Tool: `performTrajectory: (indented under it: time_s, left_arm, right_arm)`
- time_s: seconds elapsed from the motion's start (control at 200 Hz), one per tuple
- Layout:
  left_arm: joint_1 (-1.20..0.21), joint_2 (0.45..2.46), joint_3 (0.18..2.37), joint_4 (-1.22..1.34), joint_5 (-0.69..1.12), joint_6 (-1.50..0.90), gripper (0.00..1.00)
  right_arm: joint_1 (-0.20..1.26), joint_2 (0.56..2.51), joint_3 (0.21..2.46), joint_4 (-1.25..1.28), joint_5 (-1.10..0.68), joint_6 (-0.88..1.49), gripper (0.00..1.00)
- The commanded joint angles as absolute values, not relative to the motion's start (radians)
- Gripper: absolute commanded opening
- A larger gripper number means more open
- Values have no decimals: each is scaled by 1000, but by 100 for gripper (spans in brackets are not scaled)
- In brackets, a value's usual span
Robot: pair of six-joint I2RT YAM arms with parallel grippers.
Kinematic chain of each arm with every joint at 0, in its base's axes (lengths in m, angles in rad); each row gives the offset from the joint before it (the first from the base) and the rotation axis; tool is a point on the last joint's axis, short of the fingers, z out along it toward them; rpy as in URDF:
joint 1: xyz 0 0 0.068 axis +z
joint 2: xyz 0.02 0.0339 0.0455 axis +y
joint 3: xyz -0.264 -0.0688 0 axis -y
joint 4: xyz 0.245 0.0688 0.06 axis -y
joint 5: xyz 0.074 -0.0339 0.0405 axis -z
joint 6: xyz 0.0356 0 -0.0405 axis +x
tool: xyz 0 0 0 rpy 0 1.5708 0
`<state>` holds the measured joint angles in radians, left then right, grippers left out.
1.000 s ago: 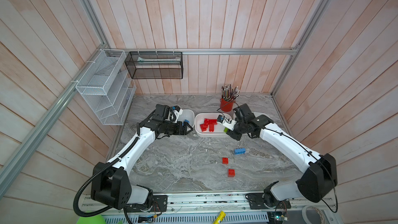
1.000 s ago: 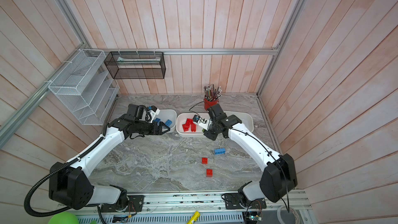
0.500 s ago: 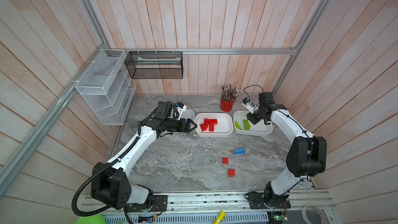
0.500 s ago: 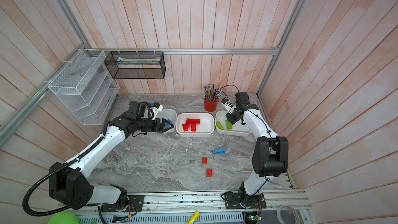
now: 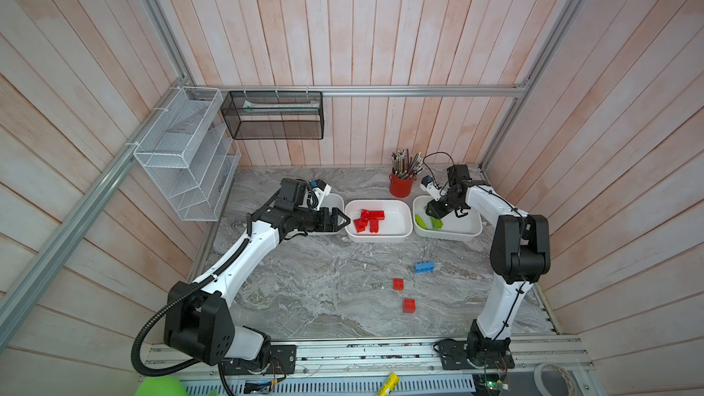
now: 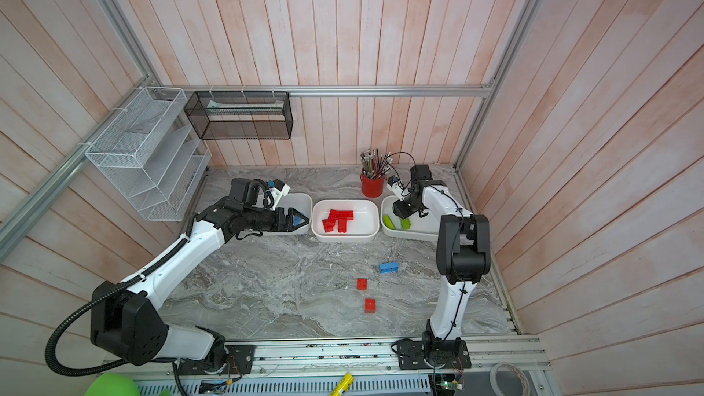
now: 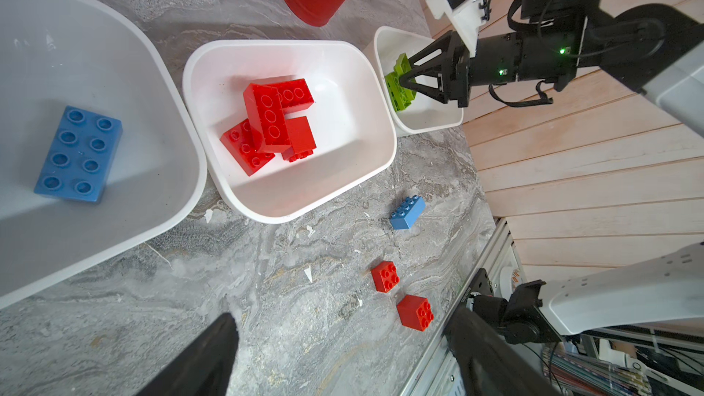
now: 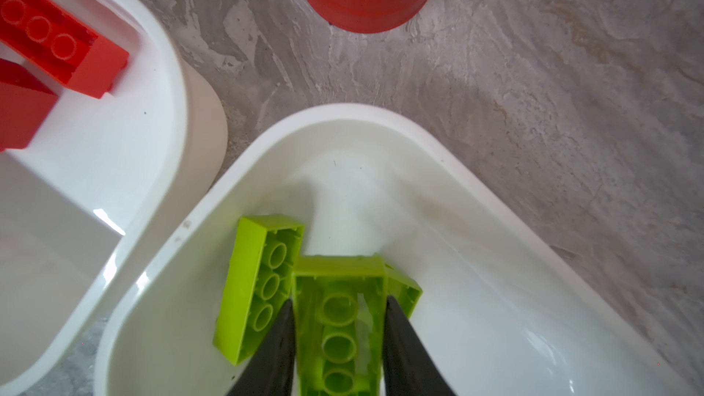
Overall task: Sort the legos into containers by color
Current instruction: Place the lego in the container, then pick up the lego from the middle-right of the table.
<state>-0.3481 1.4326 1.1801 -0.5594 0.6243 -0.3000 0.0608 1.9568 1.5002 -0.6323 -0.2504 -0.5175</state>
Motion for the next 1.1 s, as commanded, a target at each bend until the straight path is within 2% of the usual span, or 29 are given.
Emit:
performTrajectory:
  time_s: [0.0,0.14,0.25,0.365,0.55,0.74,0.925,1.095]
  left_arm:
    - [-353,1443,1202,-539,643,-296,90]
    - [-353,1447,1204,-547,641,-289,90]
    - [-352,1442,1210,-559,635,-282,90]
    - [-351,1436,1209,-569,631,-275,90]
    - [-324,1425,1211,-607,632,-237,91]
    - [-289,1403,1190,-648,630,-189,91]
    - [-268,1375,1156,-643,641,-177,91]
    - [-265,1357,1131,-635,640,-179,91]
  right_arm:
    - [64,1983,1539,-691,-286,-502,44]
    - [68,1969,1539,-708,-276,-506,54]
    - [71,1898,1530,-716,-307,-506,55]
    - [92,1736,1431,-658,-358,-482,56]
    - [270,1500,1205,-620,-292,-464,63]
    - [441,1307,1014,-677,-144,-496,71]
    - [462,1266,924,-838,-99,-545,71]
    - [462,1286,861,-854,-7,-607,71]
